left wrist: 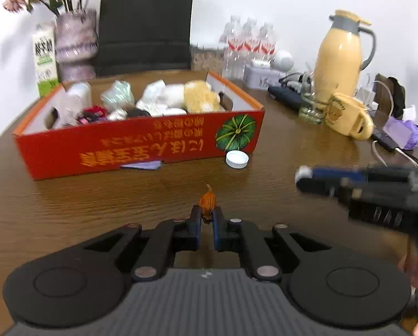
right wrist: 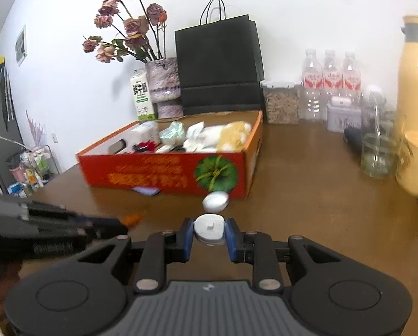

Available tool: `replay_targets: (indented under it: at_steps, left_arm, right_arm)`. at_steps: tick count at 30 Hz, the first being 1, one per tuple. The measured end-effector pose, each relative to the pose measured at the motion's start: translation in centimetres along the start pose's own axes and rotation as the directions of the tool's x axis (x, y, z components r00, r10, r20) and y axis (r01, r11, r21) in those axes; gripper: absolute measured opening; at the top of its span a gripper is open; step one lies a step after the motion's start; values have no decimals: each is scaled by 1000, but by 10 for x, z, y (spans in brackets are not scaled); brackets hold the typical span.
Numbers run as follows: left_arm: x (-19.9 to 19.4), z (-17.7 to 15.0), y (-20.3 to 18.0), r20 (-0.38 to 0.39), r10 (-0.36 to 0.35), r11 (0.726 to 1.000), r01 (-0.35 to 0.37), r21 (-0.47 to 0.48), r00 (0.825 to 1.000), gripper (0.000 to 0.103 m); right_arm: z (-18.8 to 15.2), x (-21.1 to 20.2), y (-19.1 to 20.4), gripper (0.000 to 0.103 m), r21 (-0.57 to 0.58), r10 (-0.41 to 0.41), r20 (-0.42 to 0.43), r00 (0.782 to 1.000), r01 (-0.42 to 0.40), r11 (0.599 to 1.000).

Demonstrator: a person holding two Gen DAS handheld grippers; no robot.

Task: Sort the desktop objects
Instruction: 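Grasp the small orange item with the left tool while the right tool grasps a white cap, then carry the orange item and white cap over the red box and lower them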

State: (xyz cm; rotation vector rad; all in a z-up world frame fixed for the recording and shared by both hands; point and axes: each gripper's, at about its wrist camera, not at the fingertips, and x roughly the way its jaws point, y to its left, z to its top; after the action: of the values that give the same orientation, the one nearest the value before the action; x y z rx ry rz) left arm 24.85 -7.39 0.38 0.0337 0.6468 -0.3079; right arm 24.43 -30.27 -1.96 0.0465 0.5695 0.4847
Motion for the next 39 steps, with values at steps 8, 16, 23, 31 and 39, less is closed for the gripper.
replay_targets:
  at_steps: [8,16,23,31,39]
  left_arm:
    - [-93,-5,15,143,46,999,-46,-4,989,9]
    - [-147,-28,37,197,94,995,-89,-33,976,9]
    - [-182,-53,30,230,60,998,-57,-22,971,9]
    - [-202,-68,35,234,61,997,-49,-57,970,9]
    - [-192,-59,53,217,100,992,-81,-96,971,9]
  right_arm:
    - [-26,-47,52,24,-21,34,-12,999,-35,999]
    - [-24,-93,88,24,-68,-11,81,997,17,998]
    - [-19,-134,110,24,-82,-63,175,982,78,994]
    - [-30,-158,125,24,-120,-64,176,982,86,989]
    - [-25,-144,115,24,-93,-56,161,985,71,993]
